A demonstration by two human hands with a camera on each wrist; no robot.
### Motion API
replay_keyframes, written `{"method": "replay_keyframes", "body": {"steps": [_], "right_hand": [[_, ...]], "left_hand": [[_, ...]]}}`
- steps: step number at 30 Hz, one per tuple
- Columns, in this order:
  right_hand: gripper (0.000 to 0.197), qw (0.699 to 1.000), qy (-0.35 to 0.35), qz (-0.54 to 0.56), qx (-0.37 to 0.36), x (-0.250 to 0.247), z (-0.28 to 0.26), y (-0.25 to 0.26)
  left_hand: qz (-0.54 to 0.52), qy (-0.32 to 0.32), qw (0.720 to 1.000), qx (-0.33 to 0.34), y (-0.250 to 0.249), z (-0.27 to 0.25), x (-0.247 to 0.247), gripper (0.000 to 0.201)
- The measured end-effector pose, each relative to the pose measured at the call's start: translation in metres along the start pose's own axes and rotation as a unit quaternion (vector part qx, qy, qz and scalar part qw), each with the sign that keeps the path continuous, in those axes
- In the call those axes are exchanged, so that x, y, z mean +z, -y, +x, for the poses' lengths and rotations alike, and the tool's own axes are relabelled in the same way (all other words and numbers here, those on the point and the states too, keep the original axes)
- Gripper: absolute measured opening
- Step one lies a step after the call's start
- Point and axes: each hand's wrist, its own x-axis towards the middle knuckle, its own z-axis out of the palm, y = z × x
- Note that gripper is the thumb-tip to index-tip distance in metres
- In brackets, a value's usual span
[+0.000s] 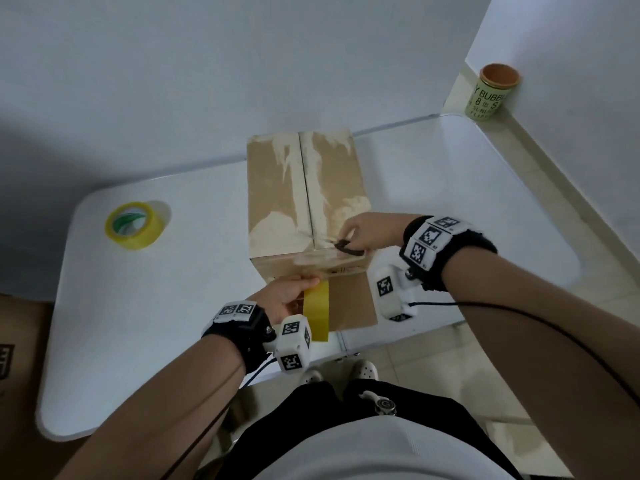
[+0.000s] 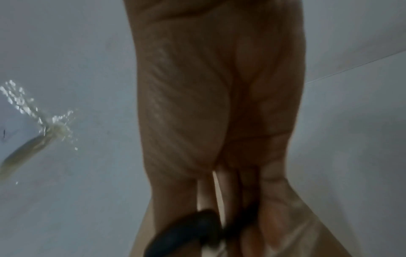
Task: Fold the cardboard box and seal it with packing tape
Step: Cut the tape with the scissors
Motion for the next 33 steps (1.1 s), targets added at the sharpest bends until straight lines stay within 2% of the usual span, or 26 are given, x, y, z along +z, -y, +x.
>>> {"method": "replay_keyframes", "body": {"steps": [2, 3, 5, 7, 11, 17, 21, 24, 33], "right_hand": [[0.028, 0.993, 0.094, 0.062, 0.024, -0.002, -0.004, -0.004], [0.03, 0.989, 0.129, 0.062, 0.034, -0.002, -0.006, -0.007], [0.032, 0.985, 0.164, -0.018, 0.054, -0.002, -0.009, -0.014], [0.03, 0.982, 0.139, -0.095, 0.08, 0.001, -0.011, -0.021], [0.043, 0.991, 0.08, -0.06, 0.083, 0.012, -0.006, -0.033], [0.049, 0.992, 0.068, -0.086, 0.056, 0.031, 0.005, -0.025], [0.033, 0.993, 0.058, -0.087, 0.051, 0.041, 0.012, -0.028], [0.033, 0.994, 0.051, -0.089, 0.041, 0.045, 0.016, -0.028], [0.034, 0.997, 0.046, -0.063, 0.006, 0.039, 0.015, -0.033]], "left_hand": [[-0.022, -0.006, 1.0, 0.003, 0.002, -0.002, 0.002, 0.018], [-0.031, -0.006, 1.0, 0.003, 0.002, -0.002, 0.002, 0.02], [-0.043, -0.01, 0.999, 0.005, 0.004, -0.001, 0.001, 0.022], [-0.054, -0.015, 0.998, 0.006, 0.006, -0.001, 0.001, 0.017], [-0.061, -0.013, 0.998, 0.004, 0.004, -0.003, 0.001, 0.01], [-0.054, -0.007, 0.999, 0.002, 0.001, -0.005, 0.001, 0.007], [-0.033, -0.012, 0.999, -0.002, 0.0, -0.004, 0.001, 0.002], [-0.027, -0.014, 1.0, -0.002, 0.0, -0.003, 0.001, 0.002], [-0.023, -0.016, 1.0, -0.007, -0.002, -0.003, 0.0, 0.015]]}}
